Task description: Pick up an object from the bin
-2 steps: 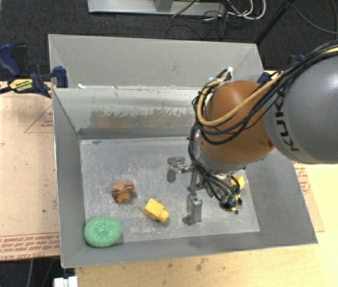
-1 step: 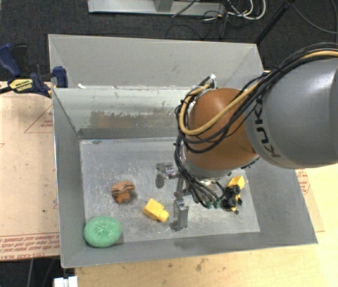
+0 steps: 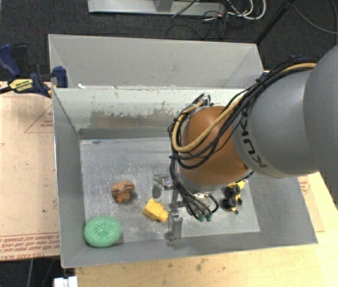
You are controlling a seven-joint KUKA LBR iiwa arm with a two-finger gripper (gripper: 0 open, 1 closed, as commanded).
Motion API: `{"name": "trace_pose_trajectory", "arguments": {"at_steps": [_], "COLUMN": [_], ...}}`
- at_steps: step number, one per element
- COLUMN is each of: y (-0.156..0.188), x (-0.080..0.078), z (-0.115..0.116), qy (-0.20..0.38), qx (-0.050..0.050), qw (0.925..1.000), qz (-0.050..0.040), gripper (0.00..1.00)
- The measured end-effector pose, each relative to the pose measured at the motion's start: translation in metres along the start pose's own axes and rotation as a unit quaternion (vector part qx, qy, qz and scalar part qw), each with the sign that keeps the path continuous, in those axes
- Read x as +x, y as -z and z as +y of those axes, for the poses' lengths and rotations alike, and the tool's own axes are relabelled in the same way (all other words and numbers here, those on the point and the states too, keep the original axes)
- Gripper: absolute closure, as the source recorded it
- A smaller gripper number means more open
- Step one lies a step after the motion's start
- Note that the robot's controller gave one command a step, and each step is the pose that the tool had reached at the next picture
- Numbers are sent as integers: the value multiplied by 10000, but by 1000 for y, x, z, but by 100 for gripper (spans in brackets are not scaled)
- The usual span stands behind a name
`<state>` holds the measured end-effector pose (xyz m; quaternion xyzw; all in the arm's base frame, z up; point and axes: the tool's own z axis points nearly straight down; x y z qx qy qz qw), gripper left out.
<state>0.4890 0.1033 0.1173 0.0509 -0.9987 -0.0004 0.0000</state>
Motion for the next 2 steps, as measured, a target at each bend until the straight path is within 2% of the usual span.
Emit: {"name": "trace_pose_trajectory", "arguments": {"at_steps": [1,2], "y": [-46,-45], "x": [-2,-1], "z": [-6,-2], "qy": [111,-697], "qx": [-12,-19], "qw": [9999,9976], "qz": [-87,-26], "gripper": [0,100]}}
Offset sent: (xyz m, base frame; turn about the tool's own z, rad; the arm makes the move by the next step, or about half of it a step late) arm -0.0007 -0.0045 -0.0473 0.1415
